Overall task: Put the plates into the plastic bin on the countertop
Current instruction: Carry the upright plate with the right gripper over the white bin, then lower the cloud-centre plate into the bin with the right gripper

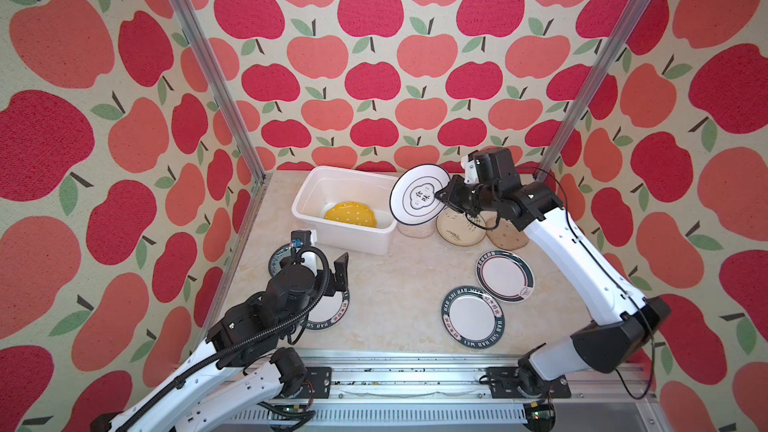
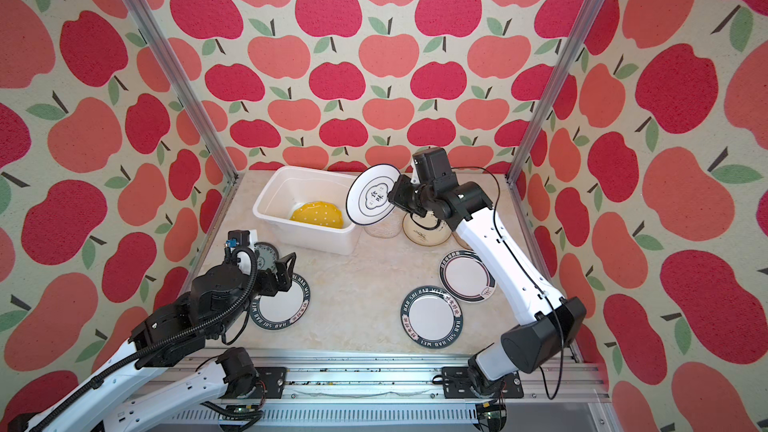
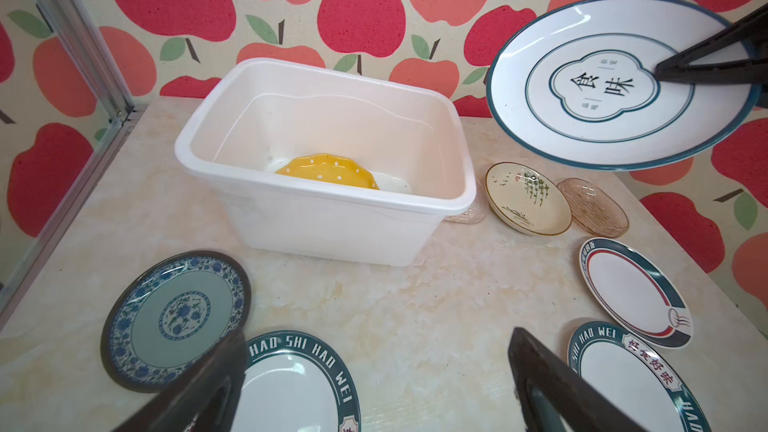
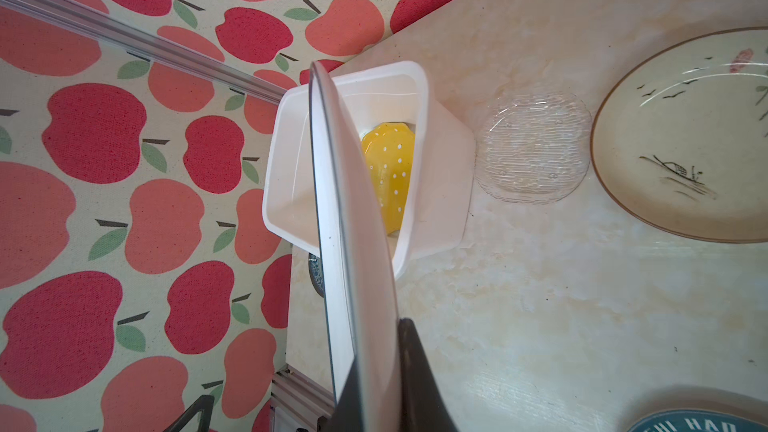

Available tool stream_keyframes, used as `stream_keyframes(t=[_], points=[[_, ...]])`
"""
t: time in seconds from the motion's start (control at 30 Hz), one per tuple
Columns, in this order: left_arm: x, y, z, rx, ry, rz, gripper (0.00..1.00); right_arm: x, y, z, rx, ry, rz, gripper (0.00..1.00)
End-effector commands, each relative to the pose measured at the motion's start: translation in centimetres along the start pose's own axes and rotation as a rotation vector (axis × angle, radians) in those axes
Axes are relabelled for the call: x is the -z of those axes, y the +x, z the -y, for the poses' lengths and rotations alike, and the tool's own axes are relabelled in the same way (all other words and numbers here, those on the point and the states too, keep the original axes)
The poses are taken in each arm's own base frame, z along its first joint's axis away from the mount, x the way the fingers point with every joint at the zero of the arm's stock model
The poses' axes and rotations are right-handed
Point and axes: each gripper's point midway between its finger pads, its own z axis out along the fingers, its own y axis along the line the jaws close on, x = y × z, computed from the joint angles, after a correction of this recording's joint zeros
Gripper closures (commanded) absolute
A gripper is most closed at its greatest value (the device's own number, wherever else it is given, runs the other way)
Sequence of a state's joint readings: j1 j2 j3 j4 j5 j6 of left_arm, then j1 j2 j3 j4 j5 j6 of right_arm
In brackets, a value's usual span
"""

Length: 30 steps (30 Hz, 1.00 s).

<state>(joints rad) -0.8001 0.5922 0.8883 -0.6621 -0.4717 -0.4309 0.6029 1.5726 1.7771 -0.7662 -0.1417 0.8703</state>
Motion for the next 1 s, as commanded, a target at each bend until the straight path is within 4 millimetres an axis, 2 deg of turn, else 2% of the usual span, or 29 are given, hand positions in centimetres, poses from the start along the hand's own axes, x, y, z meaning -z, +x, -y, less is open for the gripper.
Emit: stream_keyframes(t=[0.0, 0.13, 0.27, 0.43, 0.7, 0.97], points=[[-0.8, 1.8, -0.7, 0.105, 0.036, -0.101, 0.01, -2.3, -0.1, -2.1, 0.046, -0.023, -0.054, 1.0], [-2.2, 2.8, -1.5, 0.322, 0.069, -0.147, 0.01, -5.9, -0.8, -4.0, 0.1, -0.035, -0.069, 1.0], [-3.2, 4.4, -2.2, 0.447, 0.081, -0.175, 0.01, -9.3, -1.4, -5.3, 0.143, -0.048, -0.08, 1.0], [-3.5, 6.3, -2.7, 0.487, 0.064, -0.206, 0.01, -13.6, -1.2, -5.0, 0.189, -0.028, -0.107, 1.0], [-3.5, 6.8, -3.3, 0.5, 0.034, -0.21, 0.01, -20.3, 1.6, -3.5, 0.239, -0.016, -0.175, 1.0], [-3.9, 7.0, -3.2, 0.496, 0.03, -0.236, 0.01, -24.8, 4.6, -2.9, 0.212, -0.041, -0.232, 1.0]])
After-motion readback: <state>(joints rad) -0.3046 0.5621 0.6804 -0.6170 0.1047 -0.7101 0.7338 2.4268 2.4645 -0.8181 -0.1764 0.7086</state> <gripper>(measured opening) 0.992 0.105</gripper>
